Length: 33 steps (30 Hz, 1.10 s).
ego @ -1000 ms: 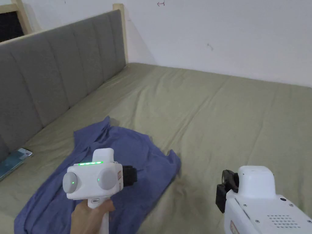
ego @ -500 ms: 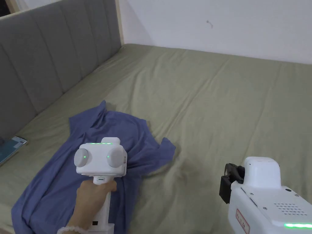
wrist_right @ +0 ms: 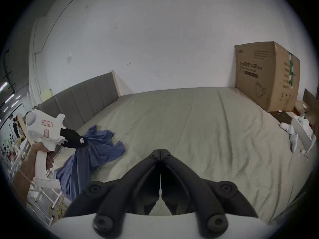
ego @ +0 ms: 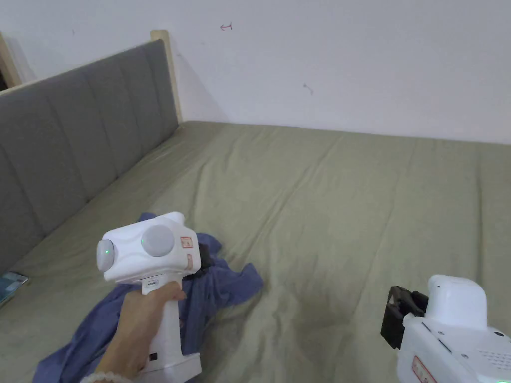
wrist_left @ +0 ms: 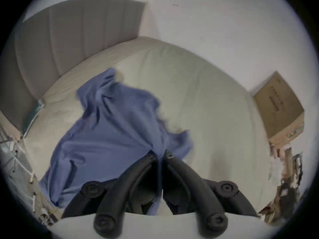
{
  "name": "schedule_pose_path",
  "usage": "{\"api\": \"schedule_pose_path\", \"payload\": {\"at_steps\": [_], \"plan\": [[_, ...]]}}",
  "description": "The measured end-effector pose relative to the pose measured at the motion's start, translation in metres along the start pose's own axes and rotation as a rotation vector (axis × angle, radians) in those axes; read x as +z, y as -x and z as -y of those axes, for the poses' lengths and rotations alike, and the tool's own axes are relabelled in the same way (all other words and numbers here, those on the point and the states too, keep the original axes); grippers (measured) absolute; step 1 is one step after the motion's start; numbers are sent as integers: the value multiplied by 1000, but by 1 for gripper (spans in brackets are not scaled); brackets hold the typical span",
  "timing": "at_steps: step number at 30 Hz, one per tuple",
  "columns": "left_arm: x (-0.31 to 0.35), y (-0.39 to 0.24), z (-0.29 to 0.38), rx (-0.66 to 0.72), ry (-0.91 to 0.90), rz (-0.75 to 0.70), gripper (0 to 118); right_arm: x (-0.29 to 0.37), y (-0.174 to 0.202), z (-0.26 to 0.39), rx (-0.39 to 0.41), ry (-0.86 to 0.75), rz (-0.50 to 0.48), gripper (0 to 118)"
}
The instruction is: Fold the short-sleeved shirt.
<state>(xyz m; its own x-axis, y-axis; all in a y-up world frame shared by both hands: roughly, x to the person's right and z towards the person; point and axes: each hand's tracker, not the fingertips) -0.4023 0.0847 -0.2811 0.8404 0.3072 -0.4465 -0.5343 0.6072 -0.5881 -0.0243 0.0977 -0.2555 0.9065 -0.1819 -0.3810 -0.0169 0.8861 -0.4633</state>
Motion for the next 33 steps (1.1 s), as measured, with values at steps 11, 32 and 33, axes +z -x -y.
{"api": "schedule_pose_path", "payload": {"at_steps": [11,32,33], "plan": [[49,-267,14,-286,-26,581,4,76,-95,-38,-86,-177,258,0],[-54,-352,255,-763,378,401,19,114,-179,-18,-214,-158,449,0],[-51,-352,250,-767,366,393,37,111,-178,-18,-217,-155,440,0]]}}
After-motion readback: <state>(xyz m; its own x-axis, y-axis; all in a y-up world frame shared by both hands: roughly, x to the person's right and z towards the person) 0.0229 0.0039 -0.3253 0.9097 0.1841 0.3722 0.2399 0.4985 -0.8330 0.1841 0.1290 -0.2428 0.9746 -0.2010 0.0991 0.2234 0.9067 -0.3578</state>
